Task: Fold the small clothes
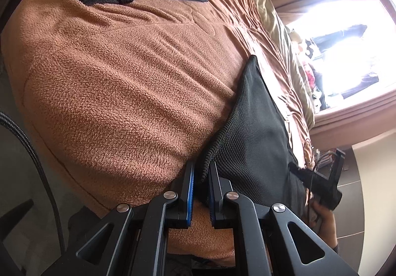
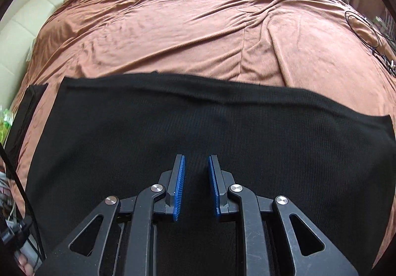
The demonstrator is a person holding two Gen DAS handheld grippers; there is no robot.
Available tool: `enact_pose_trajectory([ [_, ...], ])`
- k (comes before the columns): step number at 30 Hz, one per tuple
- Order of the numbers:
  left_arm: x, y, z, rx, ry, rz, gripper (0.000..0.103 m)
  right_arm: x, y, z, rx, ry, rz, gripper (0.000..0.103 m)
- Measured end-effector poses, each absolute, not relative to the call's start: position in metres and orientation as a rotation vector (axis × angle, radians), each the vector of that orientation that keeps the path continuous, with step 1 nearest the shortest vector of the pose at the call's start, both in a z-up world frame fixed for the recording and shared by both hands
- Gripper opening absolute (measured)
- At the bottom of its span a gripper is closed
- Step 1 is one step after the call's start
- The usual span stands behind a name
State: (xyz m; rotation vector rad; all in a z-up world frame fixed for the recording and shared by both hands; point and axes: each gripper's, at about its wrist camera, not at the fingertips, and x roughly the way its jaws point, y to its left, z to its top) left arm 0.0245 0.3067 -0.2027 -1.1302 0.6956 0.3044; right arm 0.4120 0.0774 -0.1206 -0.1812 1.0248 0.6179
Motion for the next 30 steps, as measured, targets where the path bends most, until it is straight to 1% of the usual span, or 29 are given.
enact_pose_trajectory([
  [4,0.022,0.31,-0.205,-1.137,0.689,0.282,0.01,0.382,0.069,-0.124,-0.202,1.026,0.628,0.012],
  [11,0.023,0.309,-0.202,-1.108,0.693,0.271,0.01,0.346,0.055,-0.121,-0.205,1.036,0.637,0.012],
  [30,0.017,0.312,-0.199,-1.136,0.677,0.22,0.01,0.26,0.005,-0.121,-0.145,1.069,0.659,0.012],
])
